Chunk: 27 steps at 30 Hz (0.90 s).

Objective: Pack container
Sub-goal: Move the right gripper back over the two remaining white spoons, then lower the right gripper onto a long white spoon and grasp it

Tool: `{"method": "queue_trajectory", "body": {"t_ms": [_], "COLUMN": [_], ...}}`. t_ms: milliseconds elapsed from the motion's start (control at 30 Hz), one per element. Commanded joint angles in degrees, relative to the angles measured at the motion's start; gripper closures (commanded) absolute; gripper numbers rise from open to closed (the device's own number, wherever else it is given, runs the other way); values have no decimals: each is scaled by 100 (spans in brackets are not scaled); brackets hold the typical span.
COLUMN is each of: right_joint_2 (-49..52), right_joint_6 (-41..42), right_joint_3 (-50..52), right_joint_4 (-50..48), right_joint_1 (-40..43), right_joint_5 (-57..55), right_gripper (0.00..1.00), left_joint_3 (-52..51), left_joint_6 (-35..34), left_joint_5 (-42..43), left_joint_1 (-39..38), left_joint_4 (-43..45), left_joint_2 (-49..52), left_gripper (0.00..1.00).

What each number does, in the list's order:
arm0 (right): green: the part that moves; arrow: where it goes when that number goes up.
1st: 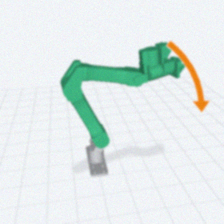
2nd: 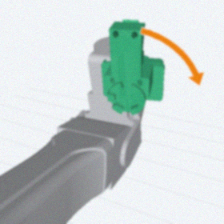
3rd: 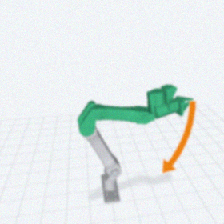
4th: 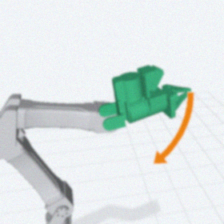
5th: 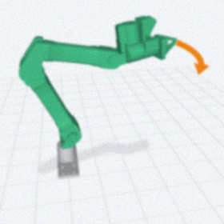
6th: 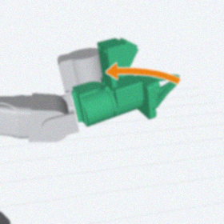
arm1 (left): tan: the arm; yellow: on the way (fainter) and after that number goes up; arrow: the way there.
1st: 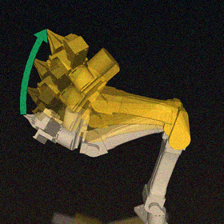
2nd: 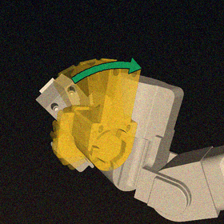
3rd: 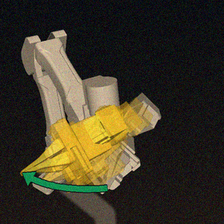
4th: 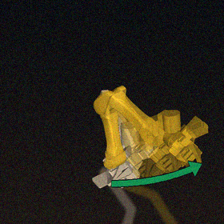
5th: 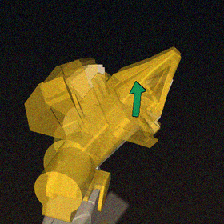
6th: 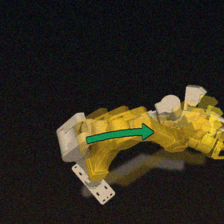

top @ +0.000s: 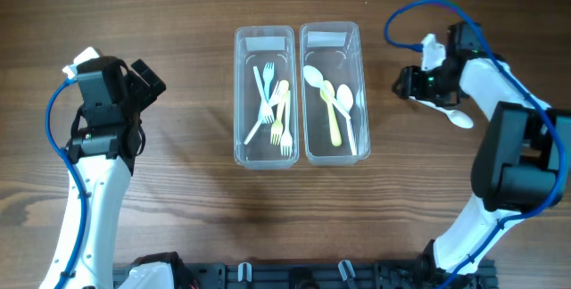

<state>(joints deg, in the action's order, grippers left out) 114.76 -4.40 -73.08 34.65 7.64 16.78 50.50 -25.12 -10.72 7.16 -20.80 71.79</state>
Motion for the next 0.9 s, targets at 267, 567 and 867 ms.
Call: {"method": "queue_trajectory", "body": {"t_ms": [267,567,867], "right_joint_2": [234,234,236], "right_joint_6": [-748,-1858,-2540], "right_joint_3": [164,57,57], "right_joint_4": [59,173,195], "right_joint_1": [-157,-157,-107], "right_joint_5": [-782,-2542,-2981], "right_gripper": [25,5,0], "left_joint_3": [-2,-2,-2], "left_joint_6": [92,92,92], "left_joint_5": [-70,-70,-70], "left_joint_1": [26,26,26], "left_joint_4": [11,11,11], "left_joint_2": [-44,-44,-44], "left_gripper": [0,0,0]}}
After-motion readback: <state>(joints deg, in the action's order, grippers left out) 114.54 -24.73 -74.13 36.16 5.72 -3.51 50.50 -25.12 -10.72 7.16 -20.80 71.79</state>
